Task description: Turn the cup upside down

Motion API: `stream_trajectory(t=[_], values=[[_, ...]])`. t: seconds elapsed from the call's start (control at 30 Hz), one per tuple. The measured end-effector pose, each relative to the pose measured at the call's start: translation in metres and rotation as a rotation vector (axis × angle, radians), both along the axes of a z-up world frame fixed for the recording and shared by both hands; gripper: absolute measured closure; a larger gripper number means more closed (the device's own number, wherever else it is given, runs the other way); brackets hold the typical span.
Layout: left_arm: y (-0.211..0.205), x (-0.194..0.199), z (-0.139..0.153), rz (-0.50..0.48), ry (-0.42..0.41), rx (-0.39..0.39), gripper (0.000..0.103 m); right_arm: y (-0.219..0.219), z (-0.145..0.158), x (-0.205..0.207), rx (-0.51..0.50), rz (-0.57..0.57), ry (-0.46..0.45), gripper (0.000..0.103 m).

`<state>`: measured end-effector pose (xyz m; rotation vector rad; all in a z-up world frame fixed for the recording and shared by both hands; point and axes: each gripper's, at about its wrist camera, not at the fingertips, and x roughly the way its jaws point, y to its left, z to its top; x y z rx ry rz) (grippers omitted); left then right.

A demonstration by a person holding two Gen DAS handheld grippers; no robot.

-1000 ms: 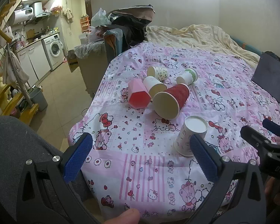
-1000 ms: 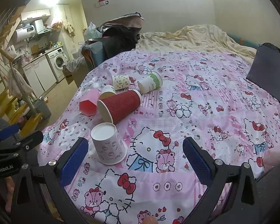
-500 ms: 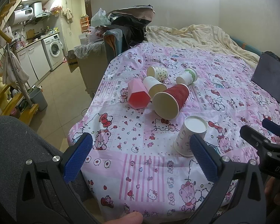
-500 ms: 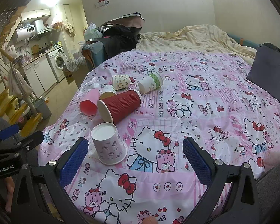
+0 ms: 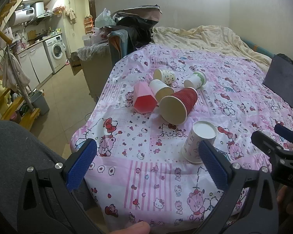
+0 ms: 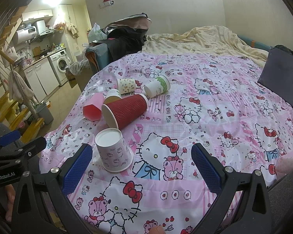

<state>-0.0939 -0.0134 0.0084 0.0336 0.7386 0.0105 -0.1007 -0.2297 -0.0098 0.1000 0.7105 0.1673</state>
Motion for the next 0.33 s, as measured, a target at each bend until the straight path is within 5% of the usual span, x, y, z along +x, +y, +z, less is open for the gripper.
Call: stream_trajectory(t=[0.33], values=[[-0.0022, -0.0011, 0.0012, -0.006, -0.008, 0.004, 0.000, 0.0003, 0.0003, 0.0001, 0.000, 0.001, 0.000, 0.000]])
